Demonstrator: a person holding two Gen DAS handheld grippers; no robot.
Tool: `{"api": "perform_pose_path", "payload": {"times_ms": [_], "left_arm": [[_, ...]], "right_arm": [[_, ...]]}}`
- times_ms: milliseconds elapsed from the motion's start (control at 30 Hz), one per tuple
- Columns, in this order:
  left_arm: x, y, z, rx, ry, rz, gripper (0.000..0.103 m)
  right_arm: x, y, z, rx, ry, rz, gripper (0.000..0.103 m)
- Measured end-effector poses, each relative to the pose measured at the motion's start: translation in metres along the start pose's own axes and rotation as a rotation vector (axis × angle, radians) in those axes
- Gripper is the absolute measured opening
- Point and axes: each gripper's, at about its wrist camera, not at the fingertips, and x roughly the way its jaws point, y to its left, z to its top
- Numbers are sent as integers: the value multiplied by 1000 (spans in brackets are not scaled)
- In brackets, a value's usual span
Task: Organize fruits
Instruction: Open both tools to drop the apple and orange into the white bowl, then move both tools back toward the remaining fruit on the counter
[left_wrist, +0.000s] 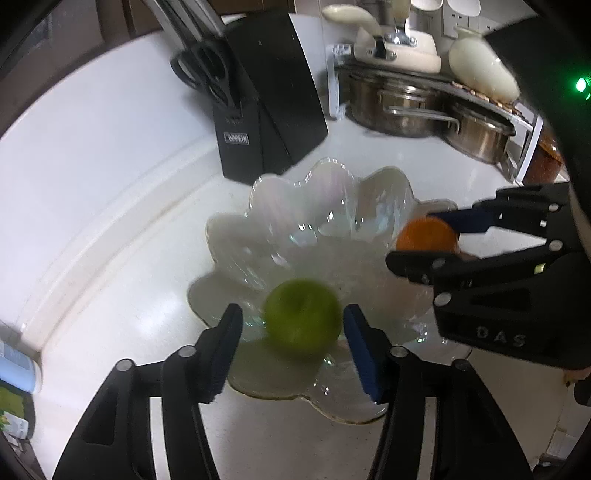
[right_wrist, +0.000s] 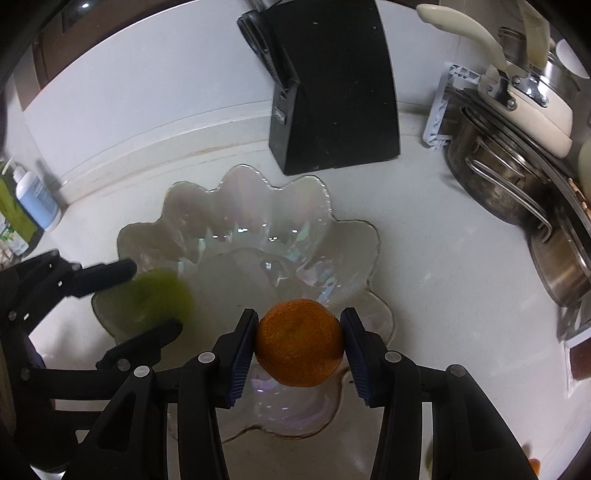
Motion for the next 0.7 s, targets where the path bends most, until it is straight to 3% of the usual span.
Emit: {"api": "perform_pose_path", "payload": {"times_ms": [100, 300, 700], "left_arm": [[-7, 2, 2, 6, -18, 40, 64], [-21, 4, 2, -15, -33, 97, 67], [-87, -12, 5, -53, -183, 149, 79]], "right_arm": [[-1, -3, 1, 20, 0, 3, 48], [-26, -4, 1, 35, -89, -65, 53], [-92, -16, -24, 157, -248, -170, 58]]}}
